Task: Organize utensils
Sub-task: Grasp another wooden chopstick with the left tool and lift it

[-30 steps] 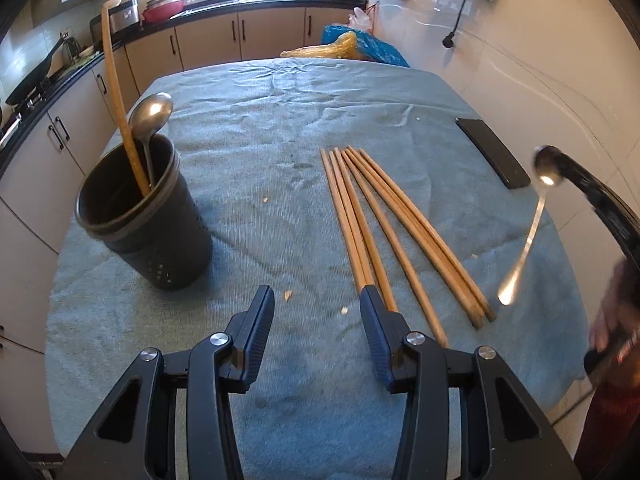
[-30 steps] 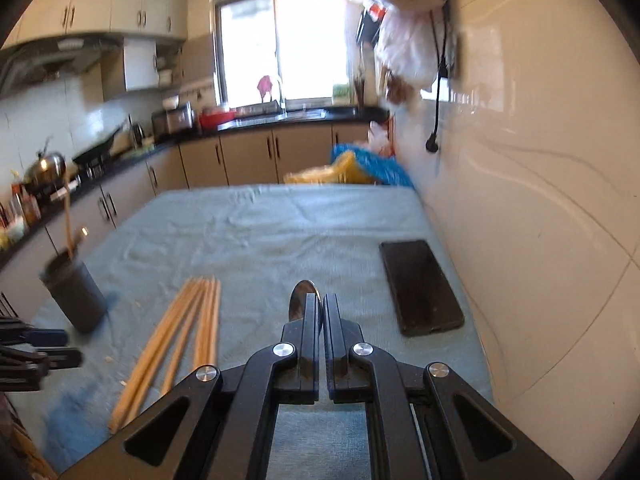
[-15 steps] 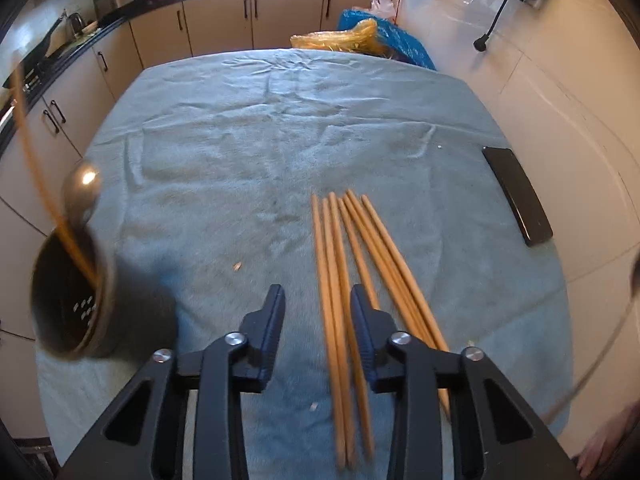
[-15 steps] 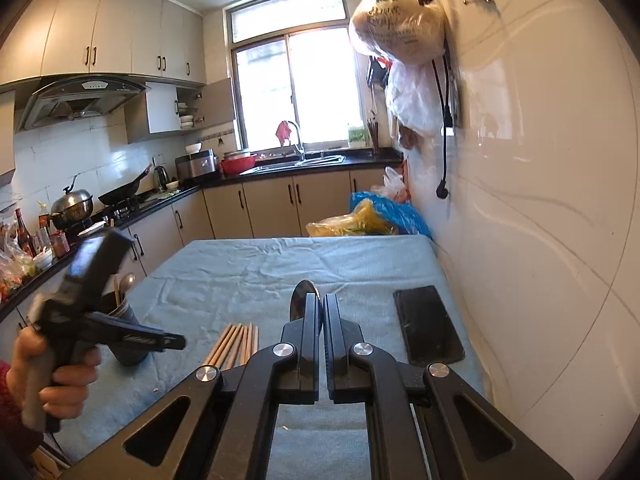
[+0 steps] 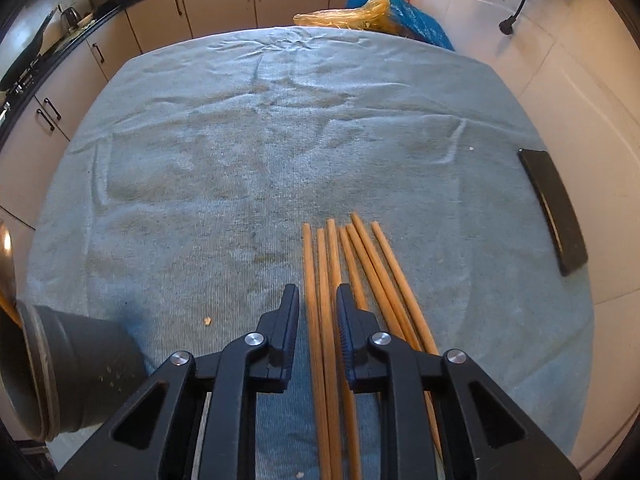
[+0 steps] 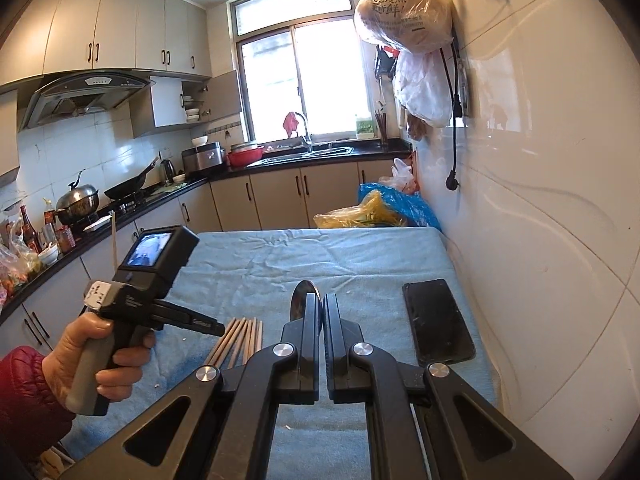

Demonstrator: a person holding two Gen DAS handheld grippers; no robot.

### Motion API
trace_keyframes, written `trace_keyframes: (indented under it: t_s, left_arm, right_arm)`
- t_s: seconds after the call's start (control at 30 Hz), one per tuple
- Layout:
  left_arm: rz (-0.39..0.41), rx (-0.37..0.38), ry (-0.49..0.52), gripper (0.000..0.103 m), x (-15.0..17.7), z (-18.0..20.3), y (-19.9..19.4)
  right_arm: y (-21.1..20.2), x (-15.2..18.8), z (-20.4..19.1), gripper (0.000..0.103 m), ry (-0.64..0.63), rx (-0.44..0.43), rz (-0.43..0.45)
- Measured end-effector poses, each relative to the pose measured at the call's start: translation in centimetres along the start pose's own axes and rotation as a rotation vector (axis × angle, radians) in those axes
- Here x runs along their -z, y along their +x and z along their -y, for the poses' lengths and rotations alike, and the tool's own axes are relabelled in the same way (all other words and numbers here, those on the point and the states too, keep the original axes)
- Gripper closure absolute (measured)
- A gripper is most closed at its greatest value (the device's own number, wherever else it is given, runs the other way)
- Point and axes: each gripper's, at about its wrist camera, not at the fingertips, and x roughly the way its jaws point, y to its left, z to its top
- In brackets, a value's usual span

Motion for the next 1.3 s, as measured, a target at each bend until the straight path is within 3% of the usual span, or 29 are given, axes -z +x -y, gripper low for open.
trace_keyframes:
  t_s: [0.47,0.67,0.8,1.03,1.3]
  left_arm:
    - [-0.013,-0.03,-0.004,0.086,-0.8,-0.9,2.4]
    - [0.025,-0.082,0.021,0.097,-0.4,-0.4,2.8]
    - [0.04,-0.048,0.015,0.097,0.4,-0.8,2.0]
    - [0.18,0.028,0.01,0.097,2.3,-1.8,-4.1]
    - [0.372,0.052,0.037,0.097,4.5,-2.3,-12.5]
  right_arm:
    - [3.3,-0.3,-1.9,0.1,-0.05,0.018,-0.035]
    - [4.5,-0.1,-2.9,0.1,-0.068,0.018,-0.054]
    - [5.1,0.0,-3.1,0.1,-0.07,0.021,-0.069]
    - [4.6,-0.2,-3.6,0.1,-0.088,0.033,-0.049]
    - [2.9,-0.6,-5.2,0.1,-0.118,0.037,0.006]
